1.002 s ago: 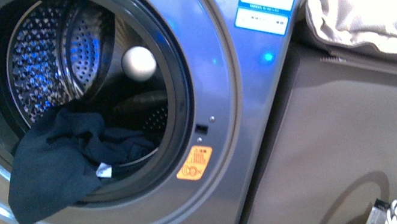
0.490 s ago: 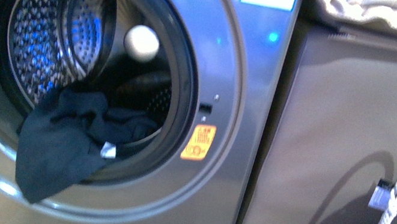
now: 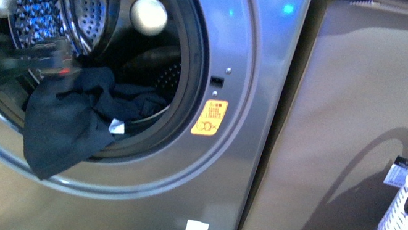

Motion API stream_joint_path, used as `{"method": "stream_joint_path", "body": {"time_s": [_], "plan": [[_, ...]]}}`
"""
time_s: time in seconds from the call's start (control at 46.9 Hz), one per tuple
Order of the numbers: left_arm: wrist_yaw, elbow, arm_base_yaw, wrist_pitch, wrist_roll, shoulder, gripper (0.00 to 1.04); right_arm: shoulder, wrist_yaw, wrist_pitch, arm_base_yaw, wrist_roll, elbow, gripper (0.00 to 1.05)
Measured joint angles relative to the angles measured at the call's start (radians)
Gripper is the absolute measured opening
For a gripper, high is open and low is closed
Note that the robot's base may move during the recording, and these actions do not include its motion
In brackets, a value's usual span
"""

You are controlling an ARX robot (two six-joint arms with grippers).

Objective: Collect clothes from washing machine

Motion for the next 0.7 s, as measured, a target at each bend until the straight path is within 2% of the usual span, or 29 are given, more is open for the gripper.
{"method": "stream_joint_path", "body": {"time_s": [0.384, 0.704], "plan": [[-0.074, 0.293, -0.039, -0.135, 0.032, 0.201, 0.98, 0.0, 0.0, 0.0, 0.0, 0.0, 0.0, 0.97], [-0.148, 0.54, -0.029, -0.29, 0.063, 0.388, 0.98, 0.0, 0.0, 0.0, 0.0, 0.0, 0.0, 0.97]]}}
